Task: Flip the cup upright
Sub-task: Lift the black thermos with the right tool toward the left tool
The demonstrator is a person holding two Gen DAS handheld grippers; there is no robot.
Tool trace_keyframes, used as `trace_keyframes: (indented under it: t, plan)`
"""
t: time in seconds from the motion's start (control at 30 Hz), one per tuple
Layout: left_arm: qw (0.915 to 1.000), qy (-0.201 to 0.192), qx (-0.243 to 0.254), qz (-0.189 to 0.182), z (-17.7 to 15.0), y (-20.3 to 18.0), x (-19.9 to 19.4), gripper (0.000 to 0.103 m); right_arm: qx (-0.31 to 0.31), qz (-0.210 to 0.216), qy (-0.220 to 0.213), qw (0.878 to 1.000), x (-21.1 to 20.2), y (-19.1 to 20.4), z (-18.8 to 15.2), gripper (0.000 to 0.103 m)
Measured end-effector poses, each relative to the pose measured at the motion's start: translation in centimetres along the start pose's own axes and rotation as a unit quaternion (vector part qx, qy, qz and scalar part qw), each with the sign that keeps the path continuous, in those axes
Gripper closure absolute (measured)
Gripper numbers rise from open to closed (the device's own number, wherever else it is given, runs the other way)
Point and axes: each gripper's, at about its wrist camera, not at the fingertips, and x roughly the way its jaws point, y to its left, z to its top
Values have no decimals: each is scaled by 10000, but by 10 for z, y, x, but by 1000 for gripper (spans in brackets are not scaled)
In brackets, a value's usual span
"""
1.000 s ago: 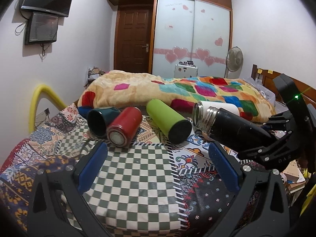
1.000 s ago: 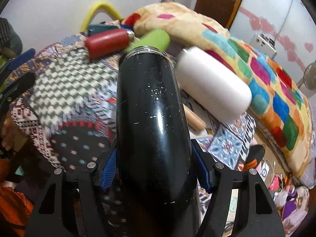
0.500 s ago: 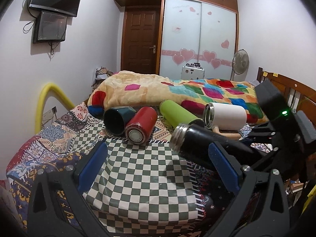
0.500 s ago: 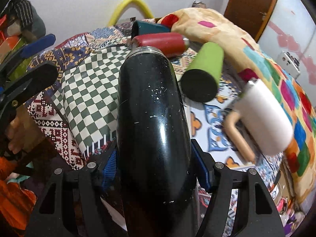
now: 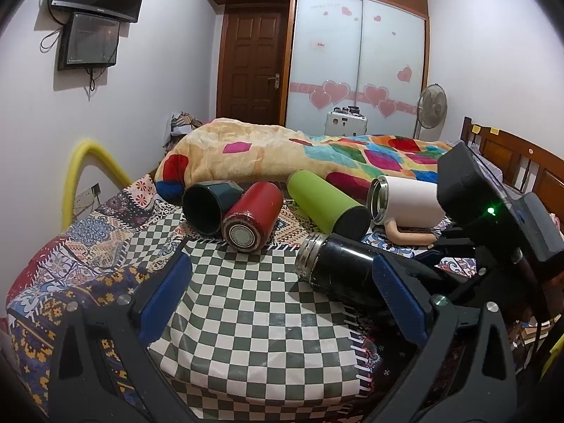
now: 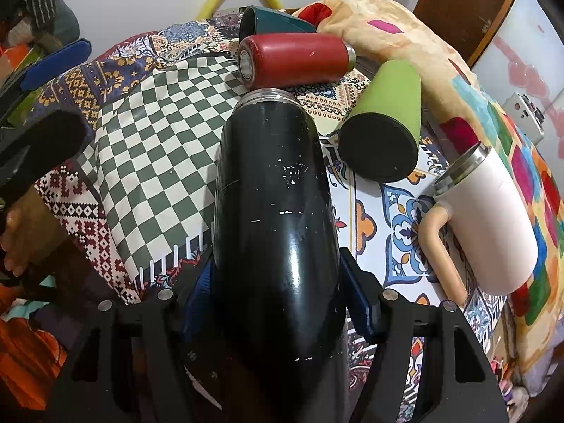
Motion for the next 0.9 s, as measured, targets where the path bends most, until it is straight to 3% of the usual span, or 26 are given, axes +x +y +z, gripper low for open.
trace_keyframes:
  t: [0.27,0.37,0.53,0.7,0.83,0.9]
  plan:
    - [9995,286,-121,-111,13,-4,17,0,276,114,-750,9967,-46,-3,-20,35]
    - [9979,573,-146,-274,19,-11,30,0,432,-111,-1168,9921,-71,-12,-36,34]
    - [9928,1102,-137,-449,21,-33,59,0,1033,-673,-1638,9788,-88,-47,-60,24]
    - [9905,1290,90,-465,16,-58,73,0,1499,-873,-1442,9742,-65,-84,-77,24]
    - [9891,1389,109,-476,12,-68,82,0,1648,-635,-1284,9759,-44,-96,-91,24]
    - [9884,1439,14,-496,14,-70,86,0,1714,-537,-1400,9737,-43,-101,-97,24]
